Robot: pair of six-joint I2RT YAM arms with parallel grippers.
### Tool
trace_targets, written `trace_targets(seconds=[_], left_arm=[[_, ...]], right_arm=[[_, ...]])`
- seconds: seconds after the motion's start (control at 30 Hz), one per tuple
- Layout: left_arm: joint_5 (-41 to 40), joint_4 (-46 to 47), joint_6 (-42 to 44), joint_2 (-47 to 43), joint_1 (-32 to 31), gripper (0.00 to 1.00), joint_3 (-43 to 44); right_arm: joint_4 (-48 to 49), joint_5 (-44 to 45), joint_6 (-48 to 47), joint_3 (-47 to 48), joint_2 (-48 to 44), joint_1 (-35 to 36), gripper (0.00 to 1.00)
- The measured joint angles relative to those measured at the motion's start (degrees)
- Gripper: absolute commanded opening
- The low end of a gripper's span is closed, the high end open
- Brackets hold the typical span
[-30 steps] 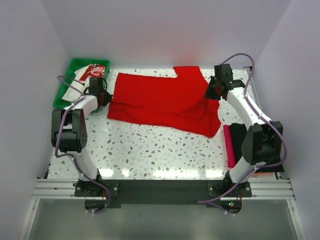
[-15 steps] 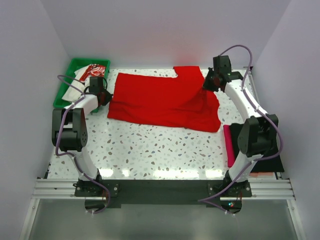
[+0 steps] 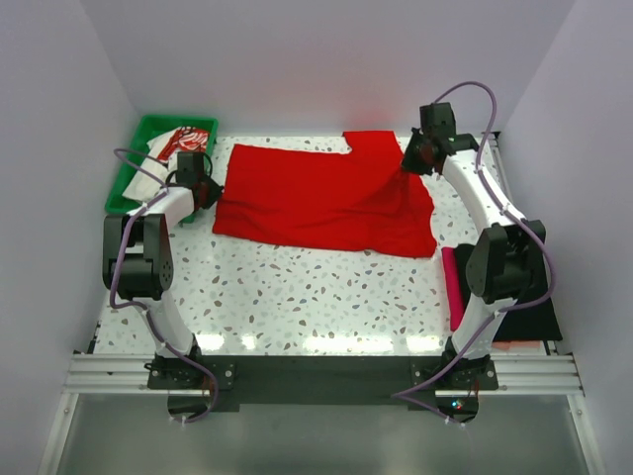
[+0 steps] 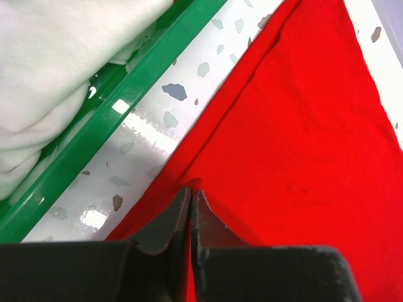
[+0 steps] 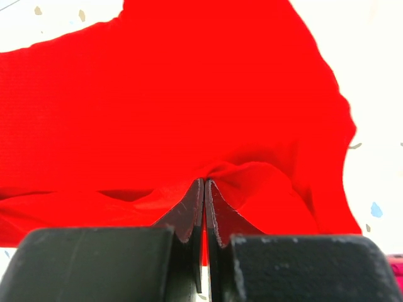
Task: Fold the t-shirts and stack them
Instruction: Fold the tshirt
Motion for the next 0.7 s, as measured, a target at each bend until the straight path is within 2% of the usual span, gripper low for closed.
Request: trace_targets(seconds=[0.27, 0.43, 0.7], left_arm=[[1.2, 0.5, 0.4, 0.0, 0.0, 0.10, 0.0], [1.3, 0.5, 0.9, 0.4, 0.0, 0.03, 0.0], [1.2, 0.4, 0.9, 0.6, 0.0, 0.00, 0.0]], right_arm=[[0.0, 1.9, 0.1, -3.5, 0.0, -1.2, 0.00], [0.2, 1.9, 0.1, -6.0, 0.0, -2.6, 0.00], [0.9, 1.6, 0.1, -8.2, 0.0, -4.4, 0.00]])
